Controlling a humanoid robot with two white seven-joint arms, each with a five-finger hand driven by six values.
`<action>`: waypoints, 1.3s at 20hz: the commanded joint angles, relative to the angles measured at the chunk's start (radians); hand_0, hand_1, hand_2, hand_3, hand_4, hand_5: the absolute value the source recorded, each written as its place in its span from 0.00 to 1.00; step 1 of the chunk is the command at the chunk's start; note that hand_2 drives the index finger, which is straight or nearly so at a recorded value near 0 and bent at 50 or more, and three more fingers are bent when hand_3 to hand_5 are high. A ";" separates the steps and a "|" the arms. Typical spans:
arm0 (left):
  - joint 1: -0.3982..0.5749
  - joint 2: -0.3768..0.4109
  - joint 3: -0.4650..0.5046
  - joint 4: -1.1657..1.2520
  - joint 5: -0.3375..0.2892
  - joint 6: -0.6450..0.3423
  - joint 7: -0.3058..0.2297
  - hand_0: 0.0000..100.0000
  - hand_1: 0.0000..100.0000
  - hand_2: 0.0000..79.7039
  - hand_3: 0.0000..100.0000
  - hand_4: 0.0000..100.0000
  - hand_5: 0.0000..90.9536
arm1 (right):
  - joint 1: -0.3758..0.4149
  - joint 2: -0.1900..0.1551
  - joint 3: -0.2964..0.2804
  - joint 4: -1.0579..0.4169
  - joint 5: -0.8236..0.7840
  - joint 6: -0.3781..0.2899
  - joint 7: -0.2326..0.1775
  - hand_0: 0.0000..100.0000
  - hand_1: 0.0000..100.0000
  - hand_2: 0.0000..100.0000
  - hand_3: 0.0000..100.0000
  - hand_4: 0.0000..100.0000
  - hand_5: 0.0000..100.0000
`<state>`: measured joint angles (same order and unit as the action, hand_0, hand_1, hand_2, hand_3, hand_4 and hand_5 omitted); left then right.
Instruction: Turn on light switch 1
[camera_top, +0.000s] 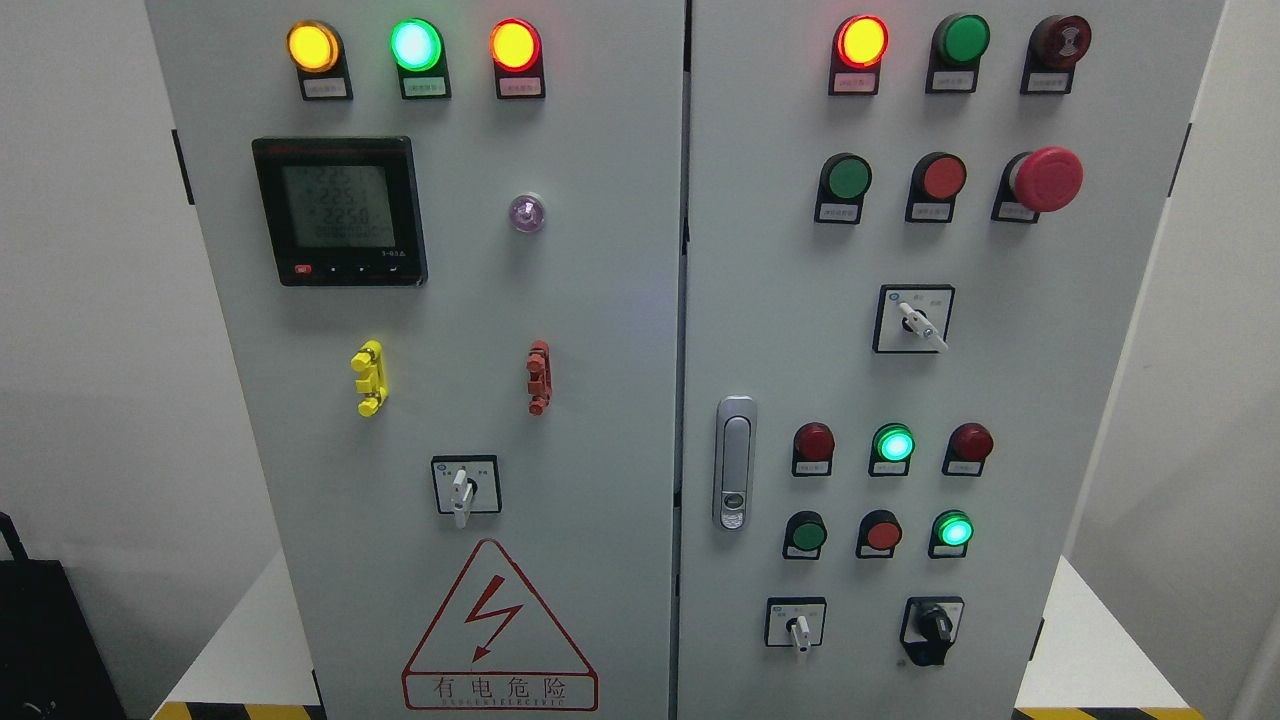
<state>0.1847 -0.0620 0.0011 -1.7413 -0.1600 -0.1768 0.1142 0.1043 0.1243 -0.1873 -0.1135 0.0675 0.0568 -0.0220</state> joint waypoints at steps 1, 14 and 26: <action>-0.048 -0.016 -0.085 -0.089 0.000 0.075 0.096 0.36 0.53 0.59 0.69 0.75 0.60 | 0.000 0.000 -0.001 0.000 0.000 0.000 0.001 0.00 0.00 0.00 0.00 0.00 0.00; -0.162 -0.038 -0.108 -0.113 -0.015 0.190 0.155 0.29 0.64 0.67 0.74 0.78 0.65 | 0.000 0.000 -0.001 0.000 0.000 0.000 0.001 0.00 0.00 0.00 0.00 0.00 0.00; -0.231 -0.045 -0.142 -0.153 -0.015 0.306 0.228 0.26 0.73 0.69 0.75 0.78 0.66 | 0.000 0.000 0.000 0.000 0.000 0.000 0.001 0.00 0.00 0.00 0.00 0.00 0.00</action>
<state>-0.0133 -0.0973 -0.1047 -1.8639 -0.1736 0.1180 0.3293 0.1043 0.1243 -0.1875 -0.1135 0.0675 0.0568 -0.0220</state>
